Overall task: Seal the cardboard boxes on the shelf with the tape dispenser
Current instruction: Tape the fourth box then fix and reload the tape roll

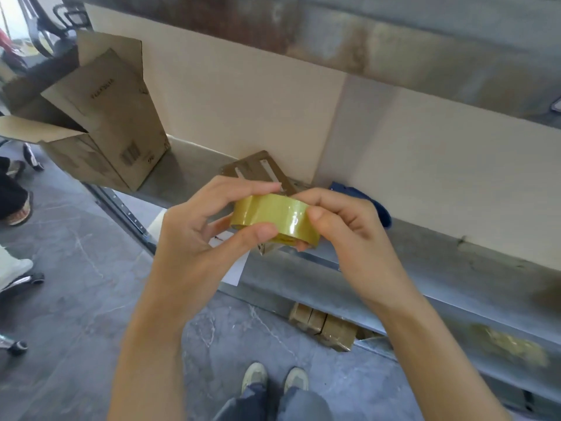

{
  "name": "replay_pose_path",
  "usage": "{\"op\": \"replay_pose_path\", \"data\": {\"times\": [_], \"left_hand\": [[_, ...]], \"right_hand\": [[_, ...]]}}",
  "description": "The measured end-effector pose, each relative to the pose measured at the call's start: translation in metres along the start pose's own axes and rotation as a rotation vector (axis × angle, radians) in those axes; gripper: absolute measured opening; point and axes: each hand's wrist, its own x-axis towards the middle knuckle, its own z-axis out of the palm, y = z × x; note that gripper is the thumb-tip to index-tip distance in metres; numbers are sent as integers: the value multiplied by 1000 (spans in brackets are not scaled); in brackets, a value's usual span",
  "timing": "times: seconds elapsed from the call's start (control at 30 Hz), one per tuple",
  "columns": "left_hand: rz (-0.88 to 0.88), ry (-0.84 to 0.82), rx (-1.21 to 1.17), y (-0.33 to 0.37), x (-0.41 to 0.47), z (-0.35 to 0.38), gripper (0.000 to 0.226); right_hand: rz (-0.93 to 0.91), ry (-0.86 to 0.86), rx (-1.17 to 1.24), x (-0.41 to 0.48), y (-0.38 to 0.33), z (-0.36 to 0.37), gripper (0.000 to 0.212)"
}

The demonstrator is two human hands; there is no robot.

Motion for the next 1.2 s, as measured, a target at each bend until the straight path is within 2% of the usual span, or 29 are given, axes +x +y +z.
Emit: {"op": "replay_pose_path", "data": {"times": [0.27, 0.73, 0.87, 1.2], "left_hand": [[2, 2, 3, -11, -1, 1, 31], [43, -64, 6, -19, 3, 0, 35], [61, -77, 56, -19, 6, 2, 36], [51, -116, 96, -29, 13, 12, 36]], "right_hand": [[-1, 6, -56, -2, 12, -2, 36], [36, -90, 5, -7, 26, -15, 21], [38, -127, 7, -7, 29, -22, 27], [73, -35, 31, -6, 34, -28, 17]]}}
